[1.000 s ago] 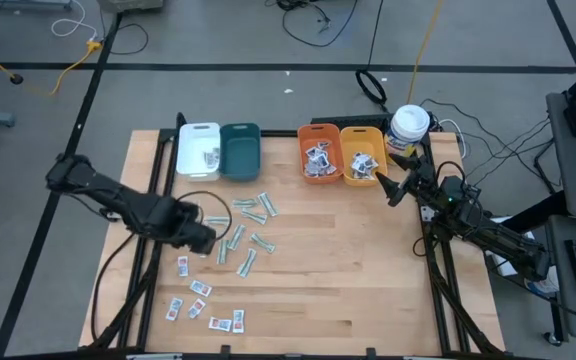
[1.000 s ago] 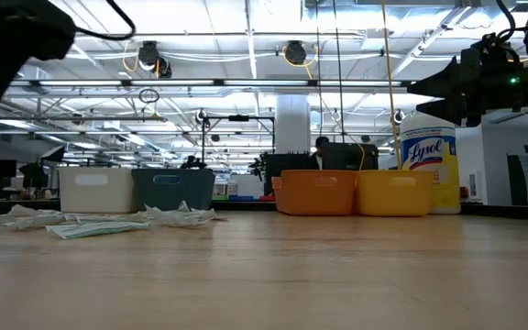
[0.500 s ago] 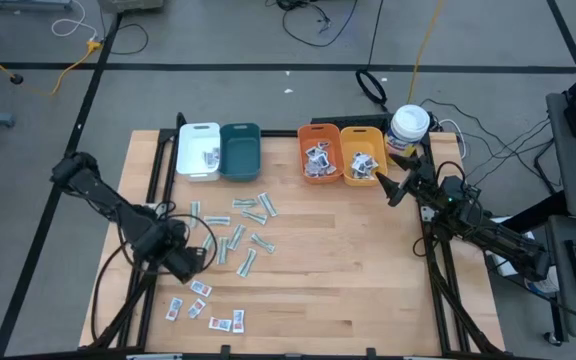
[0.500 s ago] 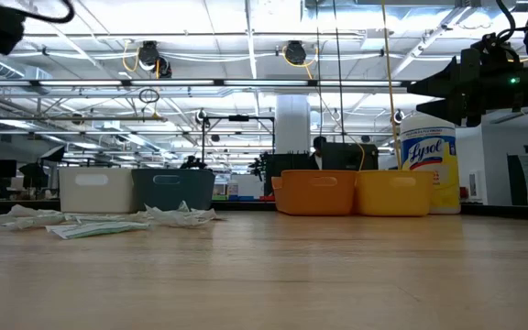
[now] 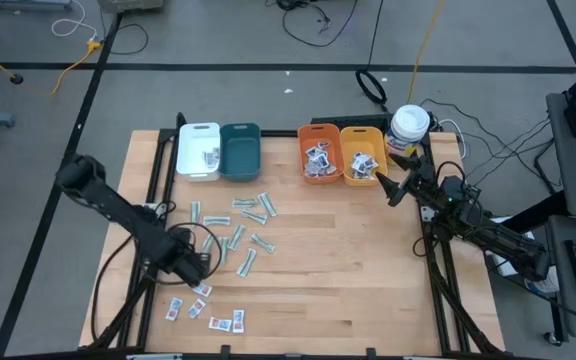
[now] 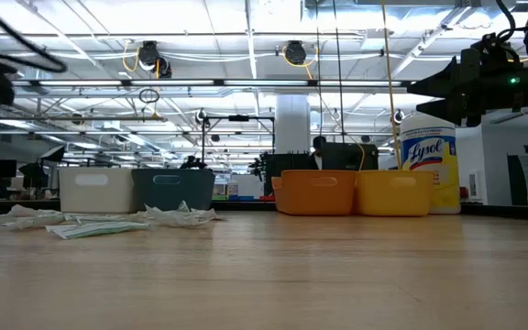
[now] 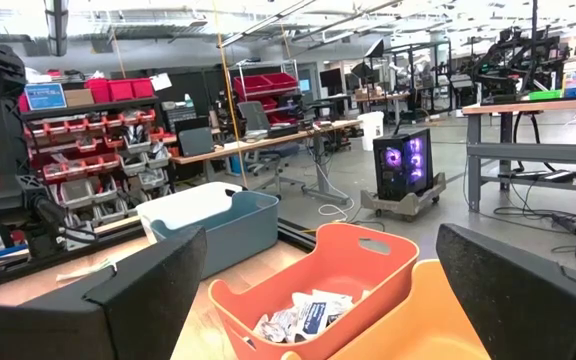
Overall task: Pick & Place First Aid Supplies
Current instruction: Put the ointment pack into the white bin
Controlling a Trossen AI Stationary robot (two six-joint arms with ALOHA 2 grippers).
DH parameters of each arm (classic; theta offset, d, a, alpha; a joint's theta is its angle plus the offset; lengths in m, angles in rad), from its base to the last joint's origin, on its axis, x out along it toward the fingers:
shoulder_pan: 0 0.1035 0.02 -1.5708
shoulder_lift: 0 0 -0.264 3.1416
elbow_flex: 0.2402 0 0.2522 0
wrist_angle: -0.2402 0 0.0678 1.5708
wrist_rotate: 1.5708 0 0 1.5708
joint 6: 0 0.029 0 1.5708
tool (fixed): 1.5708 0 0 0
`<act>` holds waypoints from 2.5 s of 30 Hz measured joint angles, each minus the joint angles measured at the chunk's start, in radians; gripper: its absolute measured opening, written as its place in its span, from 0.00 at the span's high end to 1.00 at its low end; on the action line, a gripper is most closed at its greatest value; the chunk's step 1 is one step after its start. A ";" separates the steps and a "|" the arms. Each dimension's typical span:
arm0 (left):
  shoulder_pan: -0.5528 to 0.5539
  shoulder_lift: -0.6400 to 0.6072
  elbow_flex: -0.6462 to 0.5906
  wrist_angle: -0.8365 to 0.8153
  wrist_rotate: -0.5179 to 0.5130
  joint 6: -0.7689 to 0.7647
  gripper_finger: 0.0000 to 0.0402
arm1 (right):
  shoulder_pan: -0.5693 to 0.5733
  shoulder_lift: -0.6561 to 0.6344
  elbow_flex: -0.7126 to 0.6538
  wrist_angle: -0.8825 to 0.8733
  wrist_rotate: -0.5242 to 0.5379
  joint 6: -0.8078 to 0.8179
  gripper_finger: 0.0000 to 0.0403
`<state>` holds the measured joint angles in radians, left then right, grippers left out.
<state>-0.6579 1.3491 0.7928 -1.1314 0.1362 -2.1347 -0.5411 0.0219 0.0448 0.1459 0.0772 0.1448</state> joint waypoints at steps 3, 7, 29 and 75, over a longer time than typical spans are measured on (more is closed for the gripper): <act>0.000 0.025 -0.034 0.031 0.024 -0.007 0.32 | 0.000 0.000 0.000 0.000 0.000 0.000 0.03; 0.000 0.050 -0.074 0.093 0.029 -0.015 0.32 | 0.000 0.000 0.000 0.000 0.000 0.000 0.03; 0.001 0.083 -0.149 0.266 0.021 -0.117 0.43 | 0.000 0.000 0.000 0.000 0.000 0.000 0.03; 0.069 -0.277 0.010 0.123 -0.056 0.136 1.00 | 0.000 0.000 0.000 0.000 0.000 0.000 0.03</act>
<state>-0.5891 1.0724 0.8030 -1.0086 0.0802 -1.9990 -0.5413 0.0219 0.0448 0.1459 0.0772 0.1450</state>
